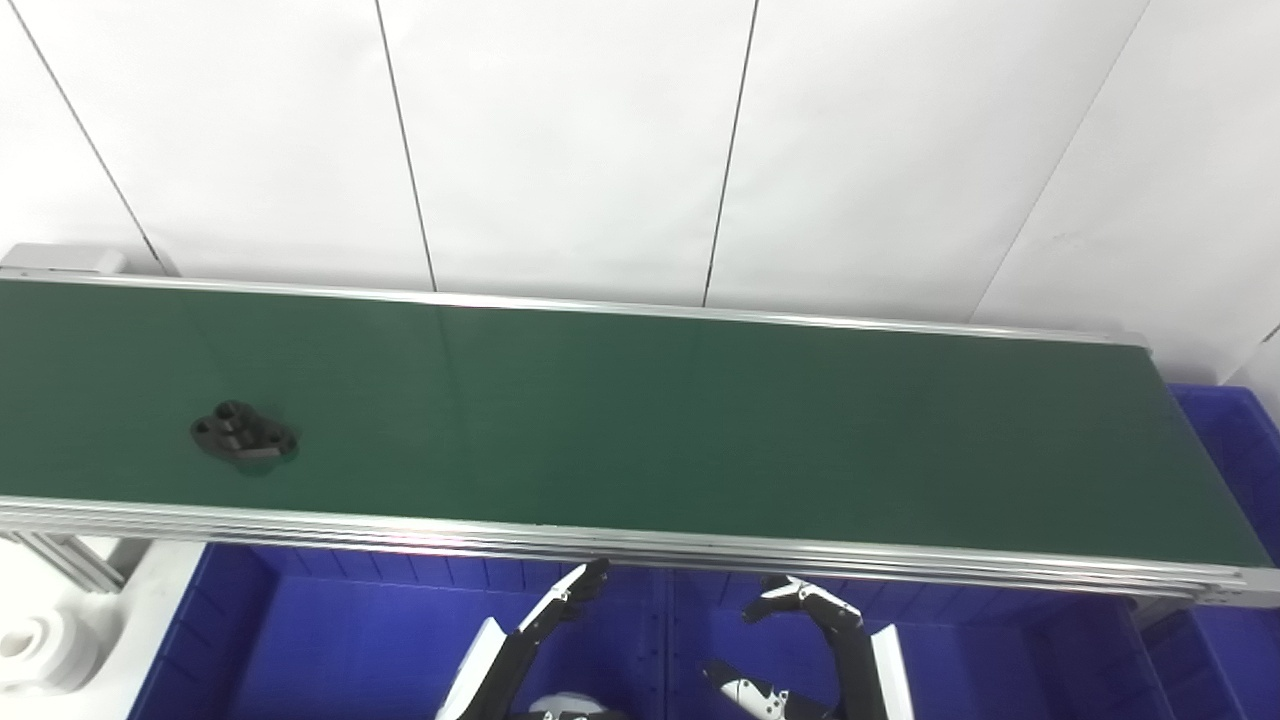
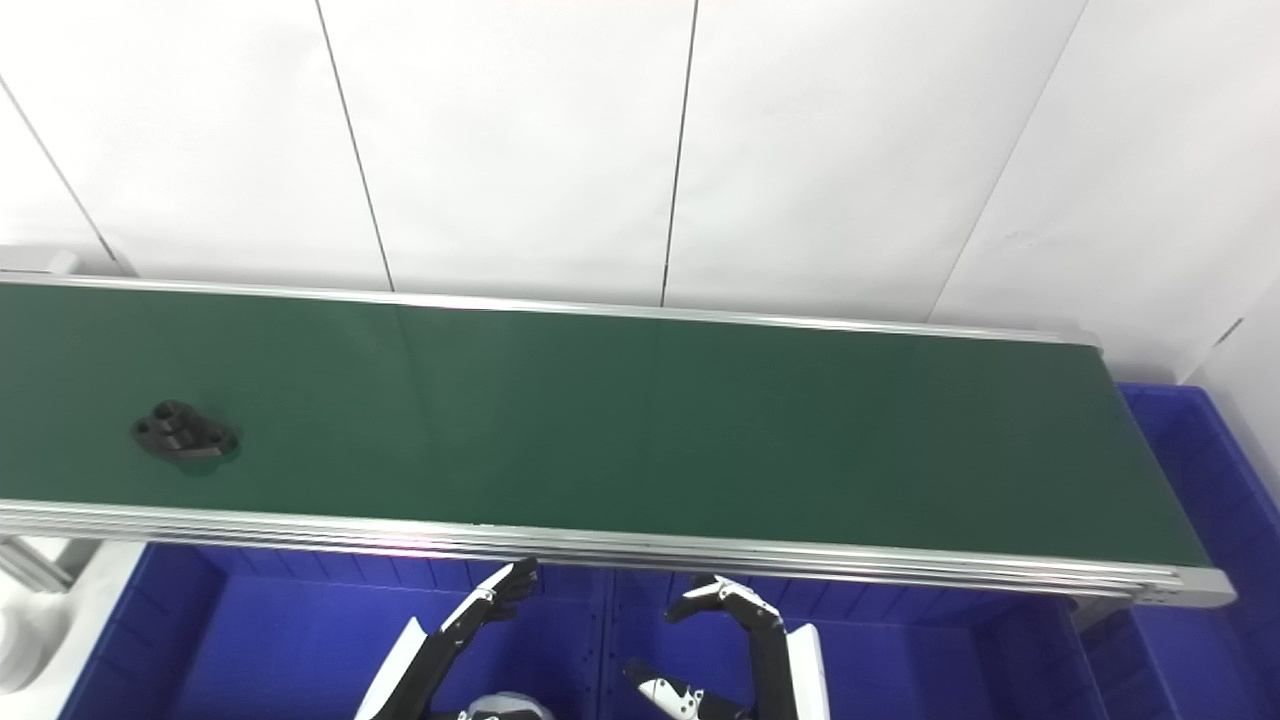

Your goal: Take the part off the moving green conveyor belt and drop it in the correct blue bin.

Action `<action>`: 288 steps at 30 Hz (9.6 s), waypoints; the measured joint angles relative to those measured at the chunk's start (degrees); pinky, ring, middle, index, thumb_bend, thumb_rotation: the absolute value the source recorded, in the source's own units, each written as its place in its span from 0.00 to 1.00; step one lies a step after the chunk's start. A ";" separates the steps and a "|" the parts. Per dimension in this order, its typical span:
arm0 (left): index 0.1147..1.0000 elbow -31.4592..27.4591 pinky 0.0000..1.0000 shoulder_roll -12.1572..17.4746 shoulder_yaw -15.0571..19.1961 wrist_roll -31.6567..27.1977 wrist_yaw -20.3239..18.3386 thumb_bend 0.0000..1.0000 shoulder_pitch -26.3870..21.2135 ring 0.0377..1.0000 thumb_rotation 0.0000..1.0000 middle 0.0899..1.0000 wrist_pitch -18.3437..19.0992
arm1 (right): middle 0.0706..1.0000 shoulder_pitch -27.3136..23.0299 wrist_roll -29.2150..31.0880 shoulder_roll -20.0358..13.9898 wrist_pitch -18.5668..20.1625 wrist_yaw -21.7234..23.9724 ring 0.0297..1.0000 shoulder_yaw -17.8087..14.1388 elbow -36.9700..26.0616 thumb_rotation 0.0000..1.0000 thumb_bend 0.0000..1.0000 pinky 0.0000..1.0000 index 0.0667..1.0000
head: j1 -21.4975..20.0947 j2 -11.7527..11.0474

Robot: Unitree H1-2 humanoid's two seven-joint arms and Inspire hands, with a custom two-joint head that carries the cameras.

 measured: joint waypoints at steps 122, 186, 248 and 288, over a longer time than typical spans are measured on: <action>0.95 5.09 0.93 -2.30 2.33 -2.27 -1.15 0.67 -0.82 0.94 0.85 0.95 0.00 | 0.78 -28.11 -12.79 -3.10 20.77 17.93 0.76 1.75 -2.90 0.32 0.82 0.69 0.80 | -6.94 -6.94; 0.89 0.71 0.85 -0.18 0.00 -1.64 0.42 0.76 0.02 0.89 0.74 0.90 0.00 | 0.38 -51.43 -28.38 -3.39 23.61 12.89 0.24 22.97 32.79 0.00 0.53 0.22 0.47 | -4.66 -1.14; 0.87 -2.17 0.75 -0.41 2.62 -1.94 -0.61 0.72 0.22 0.83 0.68 0.87 0.00 | 0.44 -15.59 -20.84 -18.60 24.22 17.95 0.33 4.03 -5.96 0.00 0.52 0.27 0.45 | -5.01 3.78; 0.87 -3.94 0.78 -3.59 7.59 -0.73 -6.04 0.72 2.27 0.84 0.69 0.87 0.00 | 0.80 -0.89 3.73 -8.24 12.99 9.55 0.77 0.02 -11.83 0.59 0.72 0.70 0.81 | -1.32 3.87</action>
